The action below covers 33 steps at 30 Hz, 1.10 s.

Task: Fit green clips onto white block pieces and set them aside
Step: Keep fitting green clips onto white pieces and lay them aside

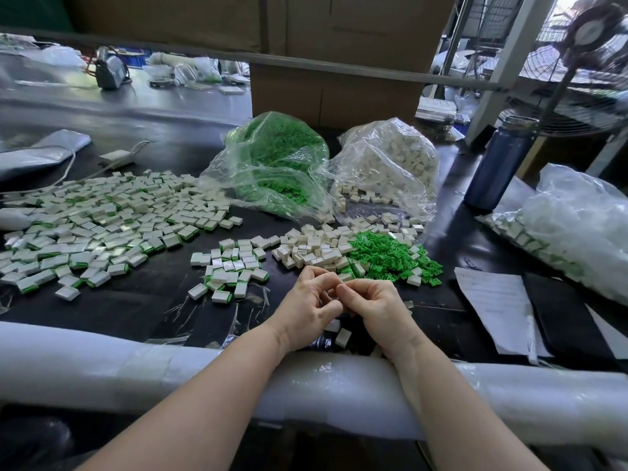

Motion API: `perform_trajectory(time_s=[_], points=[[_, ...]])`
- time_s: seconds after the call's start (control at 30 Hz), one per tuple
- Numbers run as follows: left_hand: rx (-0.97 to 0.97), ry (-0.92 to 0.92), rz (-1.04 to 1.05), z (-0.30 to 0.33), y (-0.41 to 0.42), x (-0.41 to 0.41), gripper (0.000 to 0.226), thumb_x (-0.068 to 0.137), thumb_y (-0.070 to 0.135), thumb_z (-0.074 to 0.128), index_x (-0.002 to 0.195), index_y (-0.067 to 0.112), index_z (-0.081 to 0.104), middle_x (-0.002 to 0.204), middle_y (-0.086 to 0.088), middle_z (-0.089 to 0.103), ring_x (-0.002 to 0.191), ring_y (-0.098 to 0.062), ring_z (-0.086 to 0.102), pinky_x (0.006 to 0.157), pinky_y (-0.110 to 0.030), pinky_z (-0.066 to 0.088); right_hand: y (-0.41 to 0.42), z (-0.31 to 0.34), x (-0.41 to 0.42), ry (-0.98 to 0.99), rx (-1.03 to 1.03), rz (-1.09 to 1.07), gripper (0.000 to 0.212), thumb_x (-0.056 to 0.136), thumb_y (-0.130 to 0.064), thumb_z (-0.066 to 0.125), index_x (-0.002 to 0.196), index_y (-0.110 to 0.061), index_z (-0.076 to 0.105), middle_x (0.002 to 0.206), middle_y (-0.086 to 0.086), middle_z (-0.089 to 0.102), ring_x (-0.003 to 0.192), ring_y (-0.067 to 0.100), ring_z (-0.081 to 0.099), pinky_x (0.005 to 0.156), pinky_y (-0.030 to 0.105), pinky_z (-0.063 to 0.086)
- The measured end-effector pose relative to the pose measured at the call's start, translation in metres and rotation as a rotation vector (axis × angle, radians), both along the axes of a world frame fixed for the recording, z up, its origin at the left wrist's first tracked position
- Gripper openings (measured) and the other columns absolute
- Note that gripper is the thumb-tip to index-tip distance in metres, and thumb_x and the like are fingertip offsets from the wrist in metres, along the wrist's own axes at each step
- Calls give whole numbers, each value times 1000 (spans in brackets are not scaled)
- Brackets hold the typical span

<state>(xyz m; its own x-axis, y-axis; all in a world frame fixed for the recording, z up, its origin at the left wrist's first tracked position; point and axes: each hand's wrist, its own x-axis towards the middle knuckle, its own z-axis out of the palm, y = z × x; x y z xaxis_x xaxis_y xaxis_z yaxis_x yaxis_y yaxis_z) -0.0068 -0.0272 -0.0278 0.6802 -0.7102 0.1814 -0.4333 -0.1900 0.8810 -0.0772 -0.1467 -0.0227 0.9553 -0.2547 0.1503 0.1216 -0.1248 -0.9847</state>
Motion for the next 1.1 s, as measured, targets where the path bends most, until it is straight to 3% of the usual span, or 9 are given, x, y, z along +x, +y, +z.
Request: perform_trajectory(time_s=[0.1,0.23,0.37,0.63,0.83,1.1], points=[[16,0,-9,0,0,0,14,83,-1,54,89,10,61,104,-3,39,76,-8,45,73,-12,43,-1,0,0,9,1,-5,17,90,-1,56,79,-2,70,52,-9,63,50,-2,56,53,8,42],[13,13,-10,2,0,-2,23,83,0,54,79,23,56,105,-3,40,75,-9,46,72,-13,43,-1,-2,1,24,8,-23,16,88,-2,57,82,4,71,59,-2,64,57,4,57,58,15,47],[22,3,-12,2,0,-3,21,83,0,54,82,20,56,105,-4,40,76,-10,46,71,-10,41,-1,-2,1,37,32,-34,15,88,-1,58,81,4,71,65,7,65,61,9,59,60,19,48],[26,0,-25,0,0,-1,23,83,3,55,81,26,56,105,-1,40,75,-7,46,73,-14,43,-2,-3,1,44,30,-41,17,87,-1,58,77,0,71,63,6,65,60,10,59,59,19,49],[-15,33,-24,2,1,-2,29,83,0,52,77,28,54,100,2,39,80,-12,48,85,-28,50,-2,-2,1,43,97,-10,16,88,-6,59,79,-4,72,69,7,68,65,13,64,62,22,52],[0,31,-49,0,0,0,27,83,2,54,77,29,54,102,1,38,78,-9,46,79,-22,46,-1,-1,0,43,75,-22,15,88,0,58,81,6,70,61,2,67,58,7,62,56,16,48]])
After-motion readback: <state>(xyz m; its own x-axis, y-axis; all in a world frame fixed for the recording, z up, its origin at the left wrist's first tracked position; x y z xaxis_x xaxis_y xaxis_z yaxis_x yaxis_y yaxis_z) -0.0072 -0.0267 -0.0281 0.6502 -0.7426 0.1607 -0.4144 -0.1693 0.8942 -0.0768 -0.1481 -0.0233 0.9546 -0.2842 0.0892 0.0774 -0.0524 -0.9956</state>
